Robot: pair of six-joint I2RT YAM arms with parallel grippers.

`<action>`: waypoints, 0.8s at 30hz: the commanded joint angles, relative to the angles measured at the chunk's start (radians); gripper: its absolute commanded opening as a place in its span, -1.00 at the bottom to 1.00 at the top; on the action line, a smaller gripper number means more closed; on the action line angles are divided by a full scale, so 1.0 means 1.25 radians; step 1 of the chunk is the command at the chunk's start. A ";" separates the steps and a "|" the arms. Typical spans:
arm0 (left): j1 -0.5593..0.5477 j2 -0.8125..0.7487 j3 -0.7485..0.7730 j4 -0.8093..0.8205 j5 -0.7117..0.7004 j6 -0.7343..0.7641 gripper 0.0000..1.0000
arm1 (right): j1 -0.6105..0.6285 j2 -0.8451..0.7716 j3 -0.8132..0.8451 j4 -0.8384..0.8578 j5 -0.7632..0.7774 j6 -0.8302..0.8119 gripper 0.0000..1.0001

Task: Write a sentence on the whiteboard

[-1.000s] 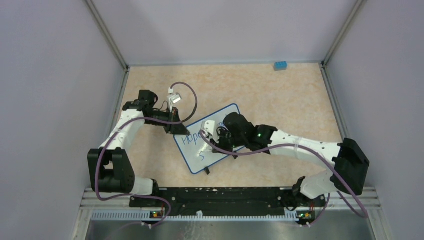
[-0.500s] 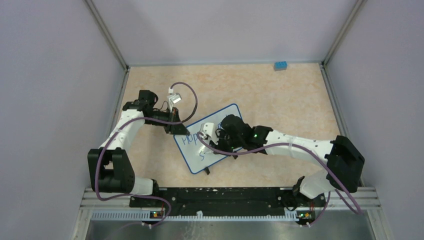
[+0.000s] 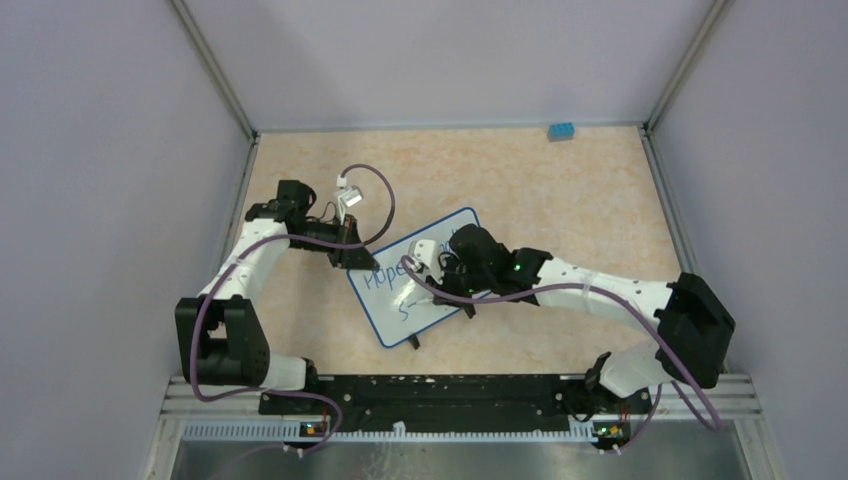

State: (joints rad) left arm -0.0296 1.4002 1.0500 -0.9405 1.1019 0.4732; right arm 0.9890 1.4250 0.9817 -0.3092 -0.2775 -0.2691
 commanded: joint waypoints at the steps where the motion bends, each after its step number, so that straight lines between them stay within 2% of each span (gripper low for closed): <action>1: -0.002 -0.007 -0.005 0.009 -0.003 0.004 -1.00 | -0.019 -0.032 -0.006 -0.001 0.036 -0.010 -1.00; 11: -0.003 -0.008 -0.006 0.009 -0.004 0.005 -1.00 | -0.014 -0.055 0.032 -0.002 -0.038 -0.006 -1.00; 24: -0.003 -0.013 -0.007 0.009 -0.003 0.005 -1.00 | -0.008 0.003 0.069 0.029 0.002 0.013 -1.00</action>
State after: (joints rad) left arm -0.0296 1.4002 1.0500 -0.9405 1.1019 0.4728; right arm 0.9787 1.4040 1.0172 -0.3119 -0.2905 -0.2657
